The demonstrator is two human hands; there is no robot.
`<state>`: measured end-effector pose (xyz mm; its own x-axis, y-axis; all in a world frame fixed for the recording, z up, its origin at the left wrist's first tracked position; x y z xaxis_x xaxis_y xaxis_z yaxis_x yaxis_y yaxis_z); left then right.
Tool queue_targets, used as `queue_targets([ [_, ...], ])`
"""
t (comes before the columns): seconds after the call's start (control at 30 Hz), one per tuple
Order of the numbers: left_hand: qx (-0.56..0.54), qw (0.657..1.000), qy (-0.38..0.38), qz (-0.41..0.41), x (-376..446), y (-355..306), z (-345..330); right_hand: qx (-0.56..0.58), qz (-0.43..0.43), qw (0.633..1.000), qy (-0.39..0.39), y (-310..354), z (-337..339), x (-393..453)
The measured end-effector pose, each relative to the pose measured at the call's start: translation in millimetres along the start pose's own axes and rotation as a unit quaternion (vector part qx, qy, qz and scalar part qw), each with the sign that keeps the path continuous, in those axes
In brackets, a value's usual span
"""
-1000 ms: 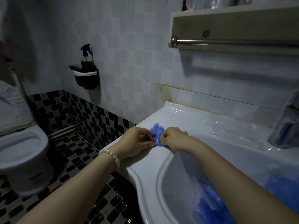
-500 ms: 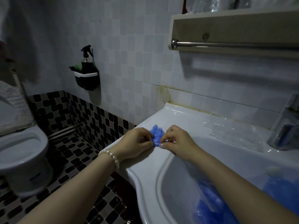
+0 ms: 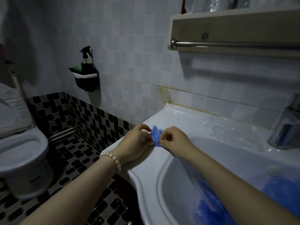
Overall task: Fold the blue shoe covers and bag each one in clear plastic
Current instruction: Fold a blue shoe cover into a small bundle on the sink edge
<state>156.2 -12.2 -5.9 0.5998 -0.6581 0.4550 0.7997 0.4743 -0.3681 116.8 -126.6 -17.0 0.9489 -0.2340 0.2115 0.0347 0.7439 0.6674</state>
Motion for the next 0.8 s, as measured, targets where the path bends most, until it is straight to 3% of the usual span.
queue_targets([
  [0.07,-0.002,1.000,0.010,0.001,1,2,-3,0.061,0.094,0.993,-0.038,8,7,-12],
  [0.13,-0.010,1.000,0.025,0.010,2,3,-6,0.033,0.138,0.989,-0.048,11,7,-15],
  [0.23,-0.050,0.999,0.011,0.012,2,2,-2,-0.052,0.121,0.990,-0.055,12,5,-6],
  [0.3,-0.079,0.997,0.005,0.018,1,3,2,-0.108,0.065,0.992,-0.026,7,0,2],
  [0.43,-0.034,0.999,-0.003,0.031,3,7,2,-0.153,-0.011,0.988,0.003,1,-4,10],
  [0.5,-0.024,0.999,-0.003,0.031,4,7,1,-0.137,-0.003,0.990,-0.017,2,-3,7],
  [0.63,-0.004,1.000,0.012,0.024,4,9,-3,-0.031,0.109,0.990,-0.084,9,9,-12],
  [0.8,-0.039,0.999,-0.016,0.032,2,8,3,-0.104,0.096,0.989,-0.044,13,6,-3],
])
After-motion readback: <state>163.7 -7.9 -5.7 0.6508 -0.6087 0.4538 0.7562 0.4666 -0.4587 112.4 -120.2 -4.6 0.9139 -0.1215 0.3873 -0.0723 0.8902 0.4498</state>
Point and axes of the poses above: each hand's wrist, its own x-axis towards the middle knuckle, its own z-axis out of the back of the hand, y = z × x, the point moved 10 cm from there along x, towards the middle knuckle, and after that the axes turned 4 degrees about x, right-handed, at the moved point
